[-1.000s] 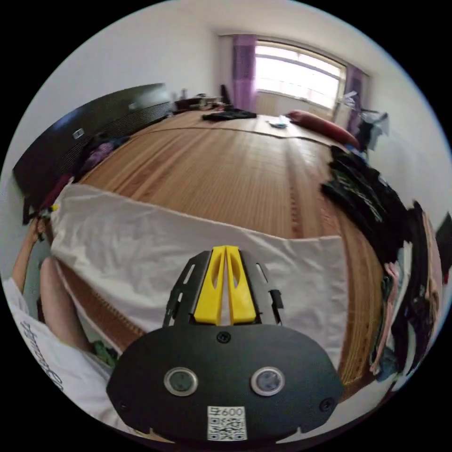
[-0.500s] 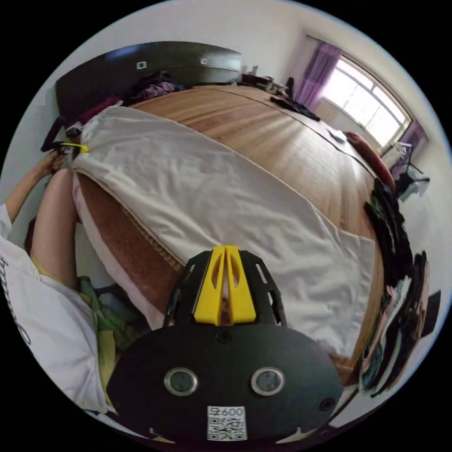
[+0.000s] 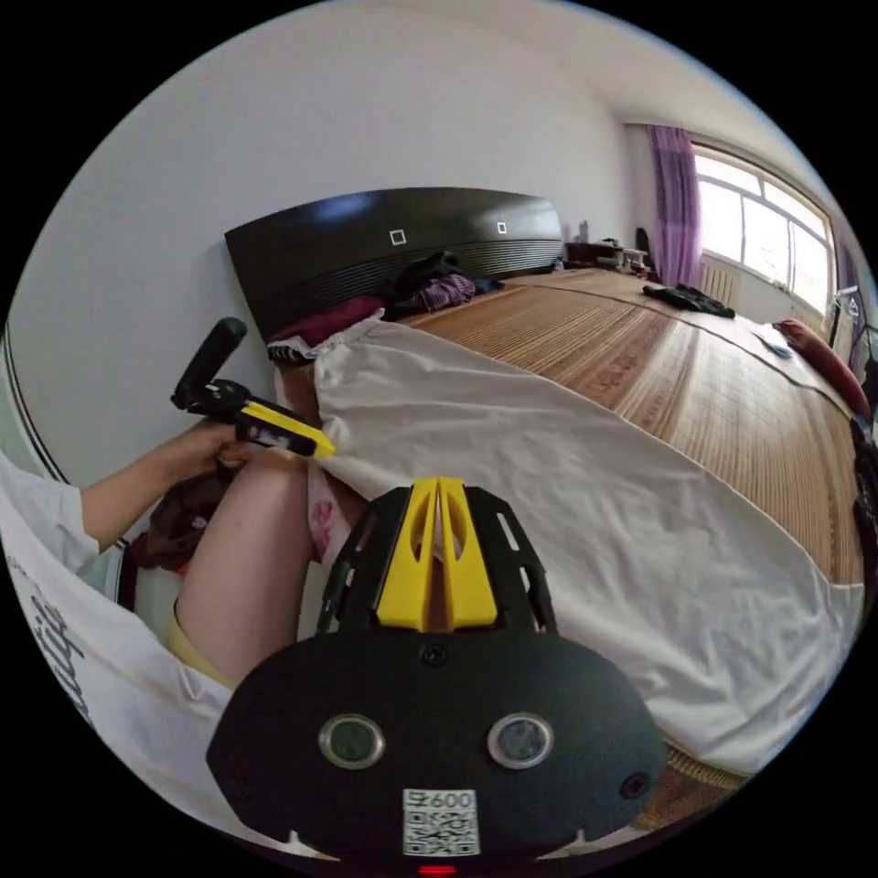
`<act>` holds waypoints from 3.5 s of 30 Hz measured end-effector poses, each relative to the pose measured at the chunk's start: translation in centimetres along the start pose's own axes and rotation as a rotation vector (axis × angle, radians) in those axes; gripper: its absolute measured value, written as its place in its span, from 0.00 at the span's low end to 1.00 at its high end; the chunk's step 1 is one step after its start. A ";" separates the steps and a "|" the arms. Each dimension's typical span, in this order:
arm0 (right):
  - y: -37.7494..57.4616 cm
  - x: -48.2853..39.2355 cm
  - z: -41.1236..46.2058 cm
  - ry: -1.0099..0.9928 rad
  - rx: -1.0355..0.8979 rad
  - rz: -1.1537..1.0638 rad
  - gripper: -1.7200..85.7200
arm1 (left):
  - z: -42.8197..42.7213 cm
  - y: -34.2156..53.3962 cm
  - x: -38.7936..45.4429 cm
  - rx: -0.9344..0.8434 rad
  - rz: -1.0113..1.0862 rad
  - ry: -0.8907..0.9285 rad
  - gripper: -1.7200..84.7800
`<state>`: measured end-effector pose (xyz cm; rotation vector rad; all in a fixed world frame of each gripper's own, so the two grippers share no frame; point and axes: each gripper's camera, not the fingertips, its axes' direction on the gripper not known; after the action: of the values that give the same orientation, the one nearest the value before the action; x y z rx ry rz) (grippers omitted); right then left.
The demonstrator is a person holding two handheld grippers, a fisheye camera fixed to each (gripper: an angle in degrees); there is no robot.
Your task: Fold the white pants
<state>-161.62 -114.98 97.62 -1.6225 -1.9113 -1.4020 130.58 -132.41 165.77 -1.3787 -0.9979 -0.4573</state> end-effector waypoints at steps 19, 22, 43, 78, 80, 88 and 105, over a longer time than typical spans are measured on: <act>28.5 22.8 -12.6 -0.070 0.131 0.446 0.01 | -22.8 5.1 -32.1 0.629 -0.928 0.400 0.21; 29.5 22.9 -10.8 -0.070 0.098 0.373 0.01 | -24.1 3.3 -32.4 0.617 -0.889 0.344 0.19; 41.1 10.2 18.6 0.002 -0.175 -0.299 0.01 | -26.7 3.2 -27.7 0.576 -0.693 0.247 0.08; 40.9 43.9 38.1 0.154 -0.286 -0.289 0.01 | 23.0 39.1 5.9 0.312 -0.024 -0.343 0.15; 40.8 45.2 40.1 0.106 -0.314 -0.274 0.01 | 25.9 40.7 5.3 0.313 -0.016 -0.347 0.13; 42.3 49.4 47.3 0.044 -0.464 -0.261 0.01 | 32.3 45.8 0.6 0.325 -0.050 -0.274 0.05; 48.3 50.3 51.1 0.093 -0.411 -0.284 0.01 | 37.1 57.1 -11.4 0.300 -0.218 -0.114 0.03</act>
<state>-118.01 -48.70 131.96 -1.4463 -1.9501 -2.0610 157.49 -89.63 118.71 -1.0407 -1.2629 -0.3748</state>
